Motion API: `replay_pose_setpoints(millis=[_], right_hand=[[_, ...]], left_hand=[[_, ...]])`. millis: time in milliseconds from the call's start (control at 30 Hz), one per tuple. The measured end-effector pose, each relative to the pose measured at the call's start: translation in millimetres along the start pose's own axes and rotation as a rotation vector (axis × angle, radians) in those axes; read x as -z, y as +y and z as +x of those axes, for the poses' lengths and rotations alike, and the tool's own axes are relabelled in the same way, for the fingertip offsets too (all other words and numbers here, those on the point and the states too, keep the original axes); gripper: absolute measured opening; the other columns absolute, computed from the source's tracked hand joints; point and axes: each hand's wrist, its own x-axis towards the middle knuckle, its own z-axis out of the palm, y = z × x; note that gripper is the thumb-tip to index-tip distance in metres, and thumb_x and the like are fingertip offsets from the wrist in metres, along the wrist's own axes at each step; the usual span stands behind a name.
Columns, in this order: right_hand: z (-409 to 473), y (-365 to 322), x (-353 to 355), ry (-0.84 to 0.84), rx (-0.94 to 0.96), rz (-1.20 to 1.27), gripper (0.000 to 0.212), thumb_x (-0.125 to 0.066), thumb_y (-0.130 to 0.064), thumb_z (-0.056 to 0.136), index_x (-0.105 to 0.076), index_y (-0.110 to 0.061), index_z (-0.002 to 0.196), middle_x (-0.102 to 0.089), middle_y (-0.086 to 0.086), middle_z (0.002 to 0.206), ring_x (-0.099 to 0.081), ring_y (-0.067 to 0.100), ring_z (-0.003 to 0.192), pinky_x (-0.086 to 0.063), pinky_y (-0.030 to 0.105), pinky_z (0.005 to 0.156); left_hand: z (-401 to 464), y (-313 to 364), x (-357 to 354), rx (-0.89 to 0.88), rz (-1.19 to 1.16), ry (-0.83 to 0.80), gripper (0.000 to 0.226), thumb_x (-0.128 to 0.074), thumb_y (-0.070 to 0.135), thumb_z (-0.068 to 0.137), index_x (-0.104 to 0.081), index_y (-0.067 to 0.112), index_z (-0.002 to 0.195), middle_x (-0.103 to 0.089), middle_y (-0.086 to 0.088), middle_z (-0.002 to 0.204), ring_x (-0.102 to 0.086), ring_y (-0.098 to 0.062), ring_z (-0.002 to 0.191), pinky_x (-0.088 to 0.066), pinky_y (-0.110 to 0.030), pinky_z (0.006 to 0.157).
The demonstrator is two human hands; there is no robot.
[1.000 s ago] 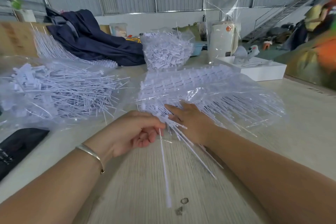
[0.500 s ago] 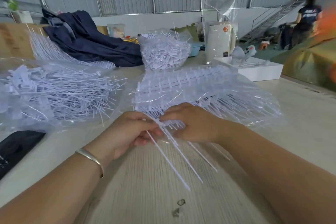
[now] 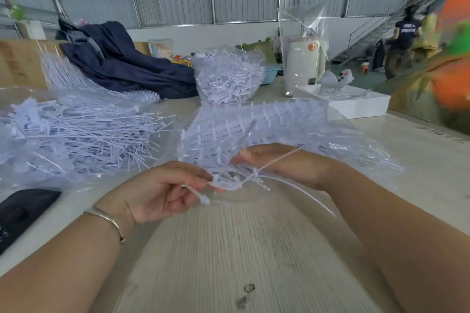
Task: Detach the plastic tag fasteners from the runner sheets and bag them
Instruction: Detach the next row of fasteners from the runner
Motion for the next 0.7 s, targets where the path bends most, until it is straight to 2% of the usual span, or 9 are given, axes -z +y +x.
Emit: replay_pose_setpoints(millis=[67,133,233,300,367,467,567,633,700], right_hand=[[4.5,4.0,-5.7,0.073,-0.017,-0.104,0.057,-0.043,-0.063,0.09,-0.067,-0.022,0.122,-0.064,0.0,0.128,-0.057,0.018,0.121,-0.037,0.04,0.111],[9.6,7.3,-13.3,0.119,-0.008,-0.257,0.044,-0.047,-0.045,0.098,-0.069,-0.01,0.114,-0.066,0.01,0.119,-0.06,0.024,0.115,-0.042,0.038,0.106],[15.3,3.6,-21.3,0.172,-0.01,-0.47,0.036,-0.045,-0.035,0.102,-0.069,-0.011,0.114,-0.066,0.008,0.118,-0.058,0.023,0.115,-0.041,0.043,0.105],[15.2,-1.9,-23.0,0.231,0.01,-0.219,0.031,-0.05,-0.032,0.1,-0.073,-0.013,0.11,-0.069,0.009,0.113,-0.062,0.025,0.11,-0.043,0.045,0.103],[9.8,-7.2,-17.0,0.265,0.044,0.093,0.025,-0.057,-0.027,0.096,-0.076,-0.011,0.1,-0.073,0.008,0.105,-0.066,0.022,0.104,-0.047,0.039,0.1],[-2.1,-15.3,-3.1,0.08,0.04,0.093,0.019,-0.065,-0.026,0.086,-0.077,-0.012,0.092,-0.073,-0.002,0.096,-0.065,0.009,0.099,-0.045,0.022,0.09],[-5.1,-22.3,-5.9,-0.115,-0.004,-0.16,0.023,-0.07,-0.025,0.076,-0.072,-0.015,0.097,-0.07,0.003,0.097,-0.063,0.016,0.097,-0.046,0.03,0.09],[-2.5,-23.3,-13.6,-0.078,0.046,-0.276,0.015,-0.074,-0.015,0.08,-0.072,-0.012,0.094,-0.065,-0.002,0.085,-0.06,0.012,0.087,-0.044,0.03,0.087],[0.7,-22.9,-17.7,0.037,0.101,-0.341,0.014,-0.074,-0.015,0.082,-0.074,-0.011,0.095,-0.061,-0.009,0.082,-0.057,0.007,0.087,-0.039,0.027,0.089]], left_hand=[[-0.8,-2.0,1.3,0.033,-0.004,-0.045,0.048,-0.096,0.013,0.027,-0.074,0.003,0.069,-0.049,-0.005,0.041,-0.045,-0.01,0.031,-0.031,-0.011,0.033],[-2.0,-2.7,3.9,0.074,0.057,-0.128,0.046,-0.096,0.017,0.037,-0.074,0.001,0.073,-0.051,-0.007,0.042,-0.046,-0.009,0.03,-0.034,-0.011,0.032],[-1.7,-3.7,9.6,0.067,0.094,-0.129,0.042,-0.093,0.025,0.041,-0.074,0.005,0.073,-0.047,-0.007,0.04,-0.04,-0.01,0.029,-0.025,-0.012,0.033],[-0.1,-3.5,12.4,0.045,-0.008,-0.062,0.051,-0.093,0.023,0.034,-0.071,0.0,0.073,-0.046,-0.008,0.039,-0.042,-0.013,0.029,-0.024,-0.012,0.032],[2.1,-1.8,12.8,0.027,-0.158,-0.015,0.048,-0.092,0.018,0.028,-0.07,0.0,0.066,-0.051,-0.007,0.043,-0.05,-0.014,0.032,-0.031,-0.013,0.027],[3.5,0.9,7.6,-0.025,-0.245,-0.017,0.055,-0.089,0.013,0.032,-0.075,-0.006,0.082,-0.058,-0.006,0.05,-0.052,-0.009,0.034,-0.036,-0.014,0.029],[5.1,-1.3,0.3,-0.048,-0.283,0.008,0.067,-0.089,0.009,0.029,-0.073,-0.012,0.09,-0.058,-0.007,0.053,-0.052,-0.008,0.039,-0.039,-0.013,0.034],[7.5,-0.5,-3.1,-0.038,-0.302,0.032,0.063,-0.09,0.017,0.036,-0.073,-0.012,0.089,-0.059,-0.008,0.053,-0.055,-0.013,0.04,-0.042,-0.016,0.034],[9.7,2.1,-1.9,0.002,-0.289,0.094,0.055,-0.078,0.039,0.057,-0.074,-0.008,0.086,-0.057,-0.007,0.054,-0.053,-0.015,0.039,-0.039,-0.016,0.034]])
